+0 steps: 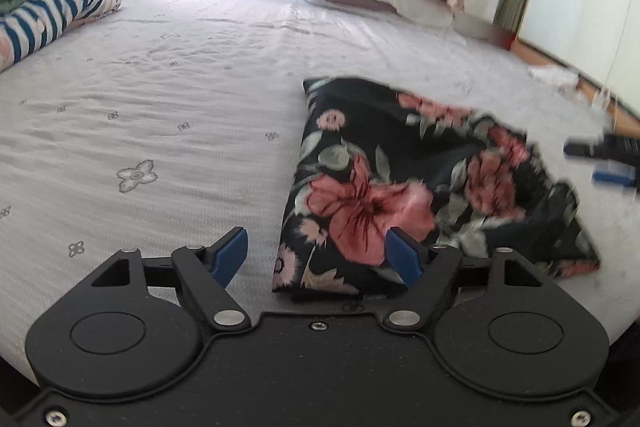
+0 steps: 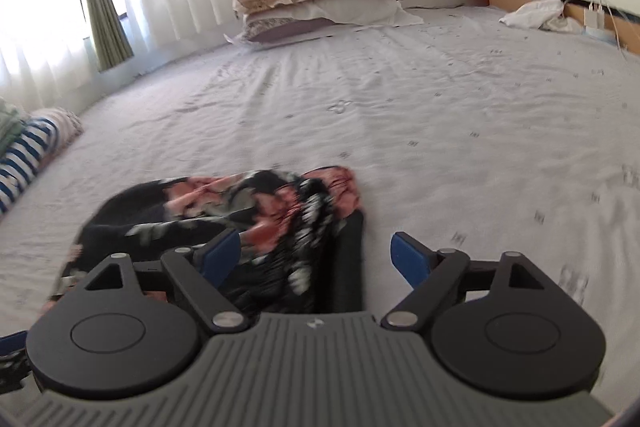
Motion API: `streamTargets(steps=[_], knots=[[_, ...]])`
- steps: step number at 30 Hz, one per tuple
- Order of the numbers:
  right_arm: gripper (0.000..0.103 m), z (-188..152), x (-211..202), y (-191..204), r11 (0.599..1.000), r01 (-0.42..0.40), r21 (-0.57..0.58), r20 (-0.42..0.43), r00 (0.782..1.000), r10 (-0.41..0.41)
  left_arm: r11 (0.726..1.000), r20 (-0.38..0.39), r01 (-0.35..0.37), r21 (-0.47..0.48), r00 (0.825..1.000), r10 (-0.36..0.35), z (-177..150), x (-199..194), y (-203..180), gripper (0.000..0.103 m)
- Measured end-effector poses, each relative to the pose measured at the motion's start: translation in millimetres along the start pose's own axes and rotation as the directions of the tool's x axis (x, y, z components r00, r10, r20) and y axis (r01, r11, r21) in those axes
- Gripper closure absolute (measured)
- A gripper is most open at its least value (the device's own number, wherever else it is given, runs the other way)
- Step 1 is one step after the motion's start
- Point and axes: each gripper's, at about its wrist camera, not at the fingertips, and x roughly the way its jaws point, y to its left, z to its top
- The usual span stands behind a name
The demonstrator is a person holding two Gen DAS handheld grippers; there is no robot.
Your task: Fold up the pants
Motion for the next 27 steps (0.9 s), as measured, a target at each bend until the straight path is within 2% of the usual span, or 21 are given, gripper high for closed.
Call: streamTargets(steps=[4,6,8,10,11,12,14,17,22,25,27], knots=[[0.012,-22,-4,22,0.998,-0.050,0.039,-0.016,0.999,0.051,0.999,0.031,-0.009,-0.041,0.999,0.010,9,-5,4,0.024],[0.012,-31,5,35,1.000,-0.018,0.024,-0.029,0.999,0.019,0.999,0.033,-0.046,-0.029,0.998,0.047,13,-3,2,0.024],[0.020,-39,12,41,1.000,0.001,0.029,-0.025,1.000,0.000,0.997,0.025,-0.076,-0.010,0.997,0.076,15,0,0,0.024],[0.049,-43,11,40,0.998,0.032,0.055,-0.006,0.999,-0.031,0.996,0.021,-0.093,0.007,0.995,0.093,15,2,-4,0.024],[0.056,-44,9,35,0.996,0.045,0.076,0.008,0.999,-0.046,0.995,0.016,-0.100,0.016,0.995,0.100,14,3,-5,0.025],[0.069,-45,6,31,0.993,0.055,0.100,0.015,0.998,-0.056,0.994,0.012,-0.106,0.025,0.994,0.106,12,5,-7,0.025],[0.078,-48,0,17,0.985,0.069,0.156,0.022,0.997,-0.073,0.992,-0.002,-0.122,0.038,0.993,0.122,8,8,-9,0.025],[0.080,-55,-7,4,0.979,0.104,0.178,0.023,0.994,-0.110,0.990,-0.021,-0.132,0.045,0.991,0.133,3,11,-11,0.025],[0.077,-71,-9,-4,0.977,0.117,0.179,-0.009,0.993,-0.117,0.992,-0.030,-0.124,0.029,0.992,0.125,-1,10,-9,0.025],[0.065,-76,-10,1,0.981,0.138,0.140,0.012,0.990,-0.141,0.989,-0.042,-0.142,0.031,0.989,0.143,-2,11,-7,0.034],[0.065,-76,-11,3,0.980,0.141,0.139,0.022,0.989,-0.145,0.987,-0.048,-0.155,0.040,0.986,0.157,-3,11,-5,0.042]])
